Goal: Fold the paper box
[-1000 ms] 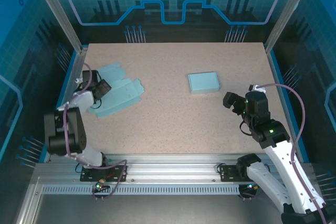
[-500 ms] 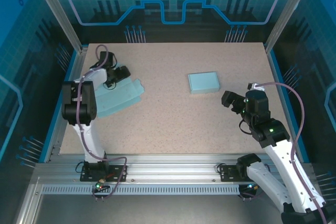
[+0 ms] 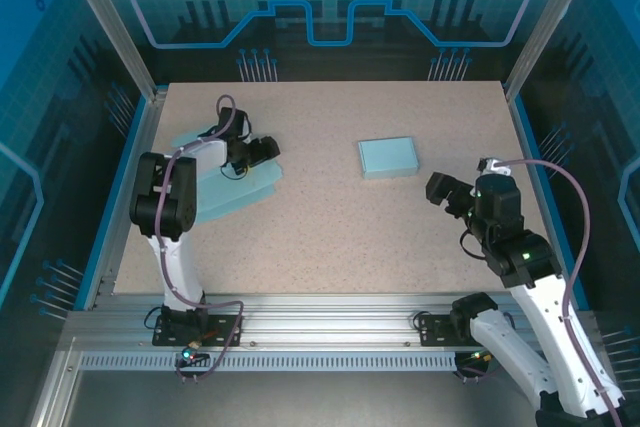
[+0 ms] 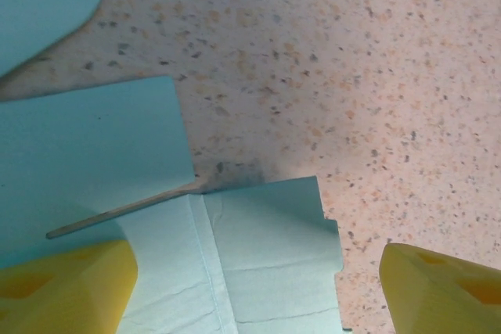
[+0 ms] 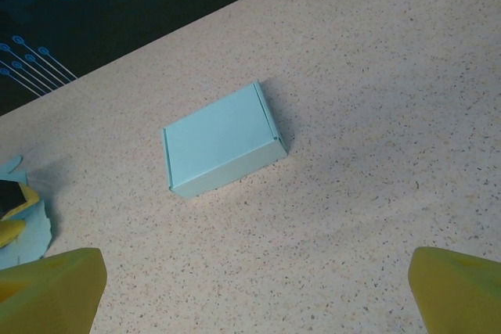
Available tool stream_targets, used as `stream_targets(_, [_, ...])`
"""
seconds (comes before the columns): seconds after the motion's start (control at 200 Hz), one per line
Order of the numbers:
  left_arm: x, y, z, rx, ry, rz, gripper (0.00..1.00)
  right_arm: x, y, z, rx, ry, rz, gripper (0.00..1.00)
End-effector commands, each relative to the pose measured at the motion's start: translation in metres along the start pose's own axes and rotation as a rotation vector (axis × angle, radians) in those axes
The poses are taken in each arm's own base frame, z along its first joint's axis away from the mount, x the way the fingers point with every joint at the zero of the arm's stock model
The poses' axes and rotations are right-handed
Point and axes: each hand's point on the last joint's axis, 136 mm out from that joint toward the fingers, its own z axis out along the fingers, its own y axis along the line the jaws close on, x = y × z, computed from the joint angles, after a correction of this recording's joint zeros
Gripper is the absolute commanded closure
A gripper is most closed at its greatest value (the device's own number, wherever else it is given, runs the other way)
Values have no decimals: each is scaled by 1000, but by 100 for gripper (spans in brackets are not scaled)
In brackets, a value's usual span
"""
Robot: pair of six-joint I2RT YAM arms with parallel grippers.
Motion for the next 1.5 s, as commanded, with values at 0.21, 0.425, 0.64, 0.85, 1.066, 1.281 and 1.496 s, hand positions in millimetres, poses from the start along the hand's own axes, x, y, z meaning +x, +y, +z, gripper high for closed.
stream_targets(0.21, [135,-49,34,67,315,49,16,-5,-6,-7,30,-11,27,0])
stream_targets(0.425, [190,-93,19,156,387,152,16,-7,16,9,-30,53,14,0])
stream_targets(0.64, [165,-132,-39,243,246,236,16,12,45,37,-129,169,-15,0])
stream_targets(0.85, [122,-95,-102,85,-66,194,16,25,51,48,-120,194,-60,0])
stream_targets(1.066, [117,8,-118,-20,-159,-150,16,21,50,49,-102,181,-81,0])
stream_targets(1.281, [113,52,-126,-123,-230,-212,12,22,50,51,-98,181,-88,0])
stream_targets(1.496, [102,75,-125,-280,-245,-147,11,25,49,52,-88,197,-94,0])
